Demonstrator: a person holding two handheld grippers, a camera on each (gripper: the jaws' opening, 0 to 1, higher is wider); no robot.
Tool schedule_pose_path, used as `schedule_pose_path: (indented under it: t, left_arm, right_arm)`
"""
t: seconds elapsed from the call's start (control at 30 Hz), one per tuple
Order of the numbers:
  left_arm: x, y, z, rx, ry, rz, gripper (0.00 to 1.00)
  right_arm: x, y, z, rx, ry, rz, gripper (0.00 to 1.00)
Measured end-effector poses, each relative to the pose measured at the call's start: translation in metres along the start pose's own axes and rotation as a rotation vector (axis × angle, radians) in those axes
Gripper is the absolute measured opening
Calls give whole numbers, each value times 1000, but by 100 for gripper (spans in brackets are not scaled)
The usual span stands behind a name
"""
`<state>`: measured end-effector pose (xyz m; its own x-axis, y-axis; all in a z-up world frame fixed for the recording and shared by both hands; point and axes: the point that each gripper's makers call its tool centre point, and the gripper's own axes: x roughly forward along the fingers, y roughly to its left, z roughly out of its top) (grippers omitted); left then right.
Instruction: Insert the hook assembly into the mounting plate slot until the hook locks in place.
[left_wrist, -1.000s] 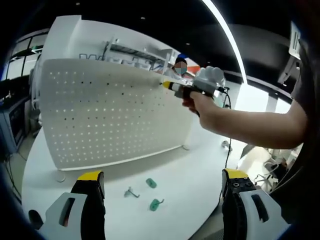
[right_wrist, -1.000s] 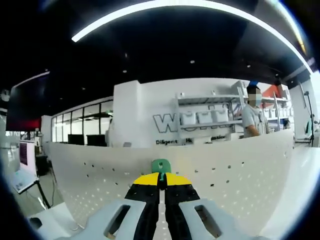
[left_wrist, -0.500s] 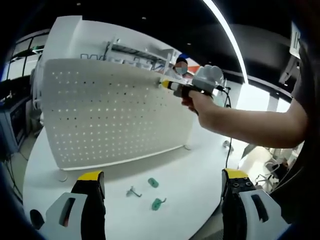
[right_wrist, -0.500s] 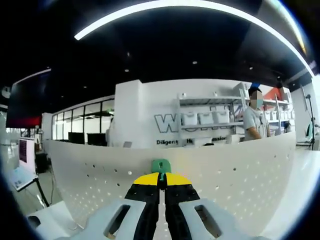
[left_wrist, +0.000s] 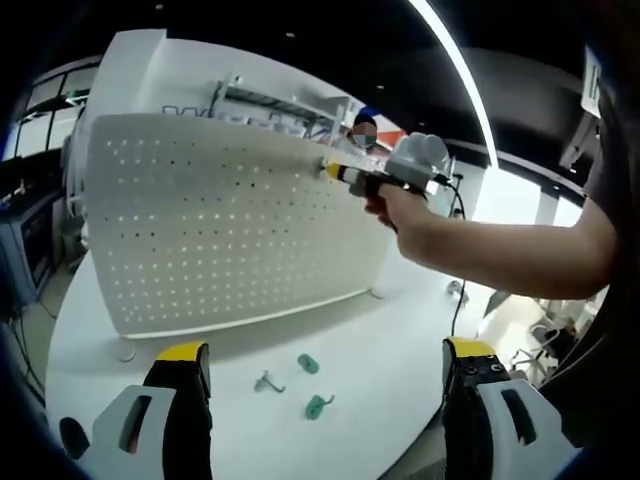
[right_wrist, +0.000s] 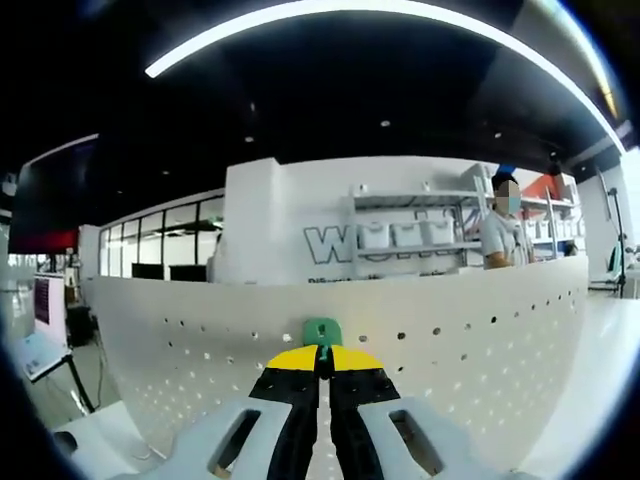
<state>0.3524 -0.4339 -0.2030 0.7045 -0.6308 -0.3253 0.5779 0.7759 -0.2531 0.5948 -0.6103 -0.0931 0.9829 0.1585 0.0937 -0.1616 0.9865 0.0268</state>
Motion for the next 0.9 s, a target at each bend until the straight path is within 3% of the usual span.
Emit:
schedule_pose_path:
  t: [0.43,0.7,0.9]
  left_arm:
    - [0,3,3,-1,-1,7,98]
    - [0,4,3,-3,-3,9,97]
    - [-2,8,0,-8,4,20,97]
  right_arm:
    - [-1,-1,7,5,-28,-11,0]
    - [-2,-1,-1,-4,-33,-9,0]
    - [-2,0,4,18,-80,-3,0]
